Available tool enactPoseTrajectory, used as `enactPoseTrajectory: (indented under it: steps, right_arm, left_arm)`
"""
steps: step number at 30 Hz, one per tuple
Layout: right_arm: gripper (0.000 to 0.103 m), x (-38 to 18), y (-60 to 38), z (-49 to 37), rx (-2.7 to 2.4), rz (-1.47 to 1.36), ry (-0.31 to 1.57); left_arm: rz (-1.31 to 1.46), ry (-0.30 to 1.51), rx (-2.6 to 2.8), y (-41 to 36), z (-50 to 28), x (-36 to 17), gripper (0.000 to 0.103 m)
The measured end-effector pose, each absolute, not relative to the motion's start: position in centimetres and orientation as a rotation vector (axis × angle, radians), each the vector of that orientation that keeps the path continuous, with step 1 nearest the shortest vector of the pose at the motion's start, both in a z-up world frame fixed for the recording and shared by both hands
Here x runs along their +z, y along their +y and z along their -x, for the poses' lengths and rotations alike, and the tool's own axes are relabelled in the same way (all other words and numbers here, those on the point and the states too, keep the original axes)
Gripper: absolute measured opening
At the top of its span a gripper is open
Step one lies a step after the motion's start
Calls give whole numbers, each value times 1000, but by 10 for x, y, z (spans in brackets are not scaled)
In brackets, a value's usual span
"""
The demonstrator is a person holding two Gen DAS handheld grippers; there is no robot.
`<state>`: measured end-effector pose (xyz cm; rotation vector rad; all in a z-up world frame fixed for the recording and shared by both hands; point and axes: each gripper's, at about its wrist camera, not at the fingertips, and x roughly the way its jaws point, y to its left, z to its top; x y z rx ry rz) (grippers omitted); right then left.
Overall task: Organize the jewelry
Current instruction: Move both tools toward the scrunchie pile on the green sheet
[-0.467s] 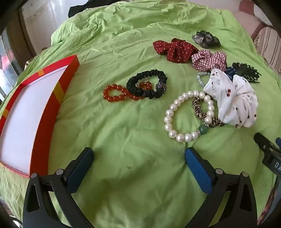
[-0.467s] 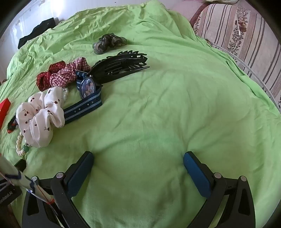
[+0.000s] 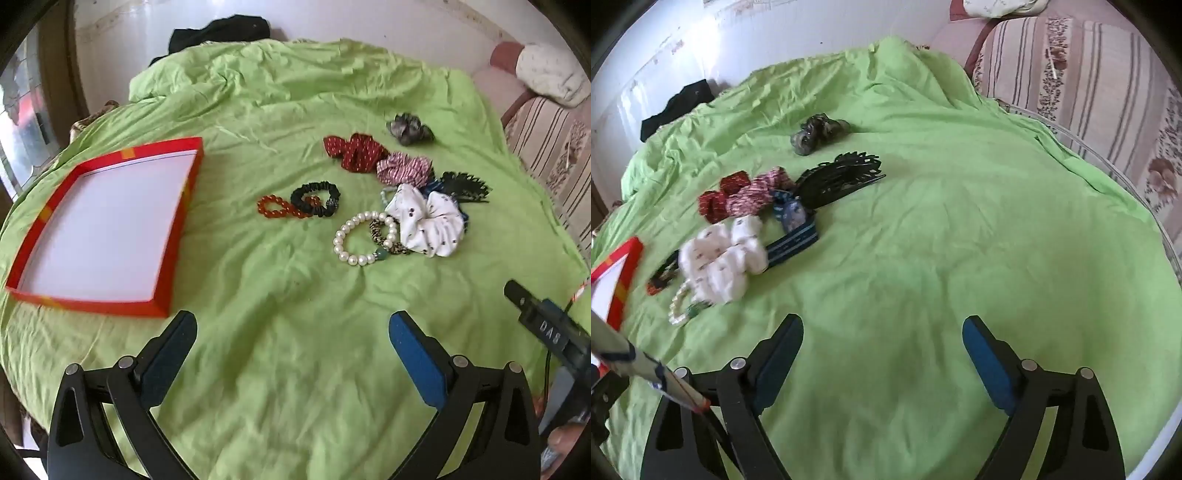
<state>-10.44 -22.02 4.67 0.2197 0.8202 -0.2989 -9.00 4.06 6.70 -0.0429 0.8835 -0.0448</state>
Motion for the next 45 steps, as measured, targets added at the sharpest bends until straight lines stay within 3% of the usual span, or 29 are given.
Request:
enactPoseTrajectory:
  steps: [7,12,24,45]
  right_arm:
    - [91,72,-199,139,-302,-159,761]
    - [95,99,-183,169,-352,-103,617]
    - [95,107,-161,175,-295,-57,658]
    - [95,107,-163,180,-266,-95,647]
  left_arm:
    - [26,829,-75,33,126,84,103]
    - [-46,782,-87,29,143,93,103]
    - [-31,715,6,58,162,116,103]
    - [-109,639,-51,31,185,139,103]
